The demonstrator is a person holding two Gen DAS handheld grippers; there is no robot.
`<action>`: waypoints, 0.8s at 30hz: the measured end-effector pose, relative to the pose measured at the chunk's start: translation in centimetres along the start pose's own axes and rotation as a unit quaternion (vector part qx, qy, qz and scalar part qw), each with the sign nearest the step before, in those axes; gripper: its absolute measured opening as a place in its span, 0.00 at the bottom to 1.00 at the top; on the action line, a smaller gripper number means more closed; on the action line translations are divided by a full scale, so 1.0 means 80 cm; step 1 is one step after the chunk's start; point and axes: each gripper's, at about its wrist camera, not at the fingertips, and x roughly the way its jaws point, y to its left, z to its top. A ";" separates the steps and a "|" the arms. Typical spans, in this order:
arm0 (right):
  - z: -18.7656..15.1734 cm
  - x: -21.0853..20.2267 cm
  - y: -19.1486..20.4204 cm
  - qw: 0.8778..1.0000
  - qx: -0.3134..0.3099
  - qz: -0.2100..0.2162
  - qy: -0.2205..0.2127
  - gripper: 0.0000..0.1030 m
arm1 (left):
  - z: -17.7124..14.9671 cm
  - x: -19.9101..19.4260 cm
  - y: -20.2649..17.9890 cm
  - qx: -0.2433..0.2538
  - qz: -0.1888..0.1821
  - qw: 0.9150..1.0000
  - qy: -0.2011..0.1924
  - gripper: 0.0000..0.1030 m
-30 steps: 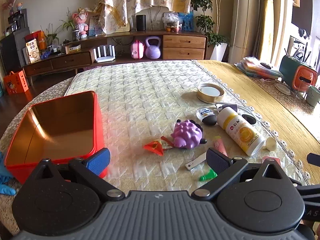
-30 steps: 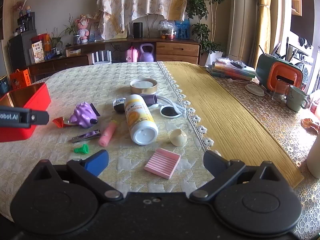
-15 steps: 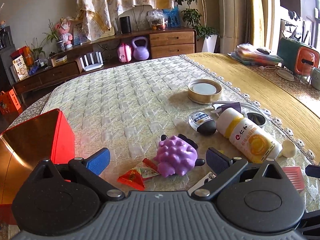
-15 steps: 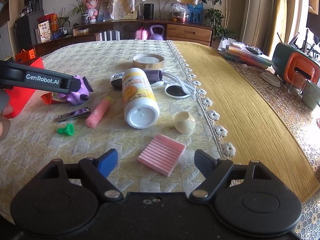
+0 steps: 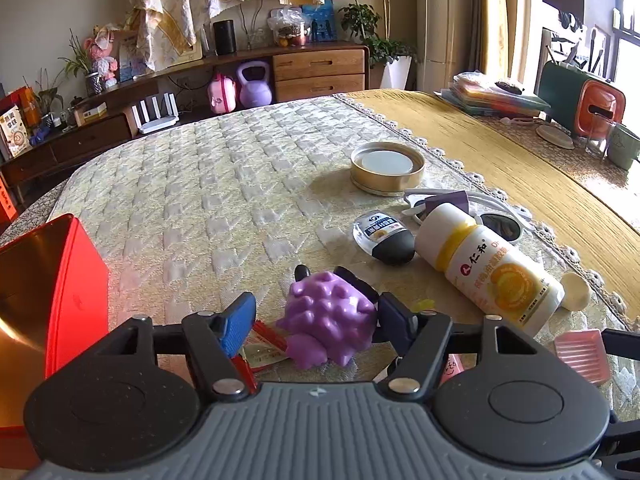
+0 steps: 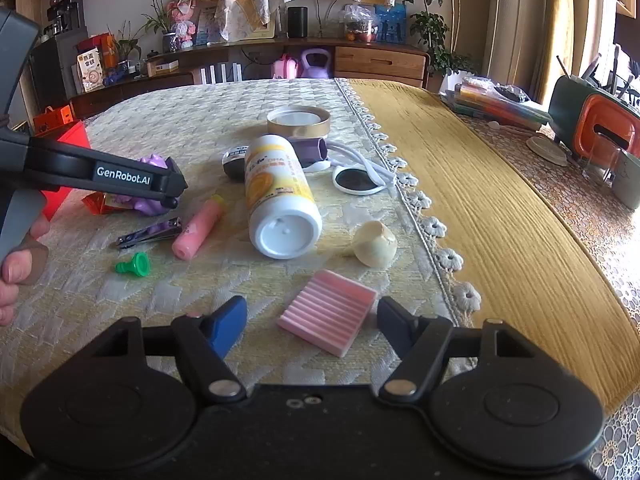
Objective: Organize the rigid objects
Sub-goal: 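Close left tool on purple spiky ball while right tool grasps pink ridged block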
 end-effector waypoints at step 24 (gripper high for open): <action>0.008 -0.026 0.008 1.000 -0.002 -0.021 -0.013 0.43 | -0.001 -0.024 0.027 -0.029 0.005 1.000 0.007 0.51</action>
